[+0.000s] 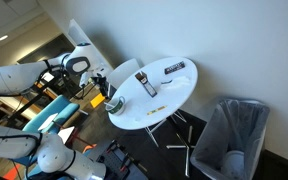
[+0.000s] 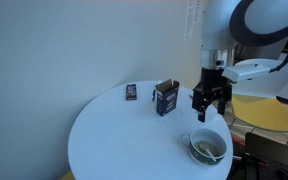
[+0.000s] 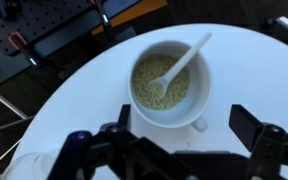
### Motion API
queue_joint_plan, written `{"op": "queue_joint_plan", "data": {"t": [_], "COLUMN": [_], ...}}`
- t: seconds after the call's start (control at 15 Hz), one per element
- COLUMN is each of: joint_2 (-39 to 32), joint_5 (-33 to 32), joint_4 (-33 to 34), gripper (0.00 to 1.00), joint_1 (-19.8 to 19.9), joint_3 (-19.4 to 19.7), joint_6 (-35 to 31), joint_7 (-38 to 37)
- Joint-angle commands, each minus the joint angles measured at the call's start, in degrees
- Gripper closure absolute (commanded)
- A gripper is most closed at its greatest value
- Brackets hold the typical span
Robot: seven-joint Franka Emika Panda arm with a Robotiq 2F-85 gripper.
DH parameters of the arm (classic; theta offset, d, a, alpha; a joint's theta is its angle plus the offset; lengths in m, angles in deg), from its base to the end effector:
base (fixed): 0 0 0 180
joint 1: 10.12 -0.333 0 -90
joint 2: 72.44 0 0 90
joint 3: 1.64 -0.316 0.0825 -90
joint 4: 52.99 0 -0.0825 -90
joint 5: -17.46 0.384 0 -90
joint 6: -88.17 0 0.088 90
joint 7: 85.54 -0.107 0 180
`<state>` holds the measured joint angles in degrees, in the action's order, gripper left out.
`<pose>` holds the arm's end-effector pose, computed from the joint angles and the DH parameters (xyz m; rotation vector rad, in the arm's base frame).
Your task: Pour some of the things in the box into the mug and then stir them with the spoon
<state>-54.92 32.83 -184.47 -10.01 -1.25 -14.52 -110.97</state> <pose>0.4348 0.0186 0.4593 -2.8066 0.7726 0.3619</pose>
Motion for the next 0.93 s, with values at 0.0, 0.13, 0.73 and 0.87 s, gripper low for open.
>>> {"op": "queue_joint_plan", "data": {"t": [0.0,0.13,0.73,0.87], "joint_2": [-0.12,-0.12,-0.3,-0.26], "joint_5": [0.3,0.33,1.75,2.85], "joint_4": [-0.09,-0.09,-2.08,-3.63], "gripper": [0.0,0.0,0.0,0.0], "joint_1": [0.92,0.89,1.12,1.11], "joint_3": [-0.79,-0.73,-2.06,-2.14], "joint_6": [1.64,2.53,3.55,2.93], "joint_7": [1.78,2.84,-5.48,-6.03]}}
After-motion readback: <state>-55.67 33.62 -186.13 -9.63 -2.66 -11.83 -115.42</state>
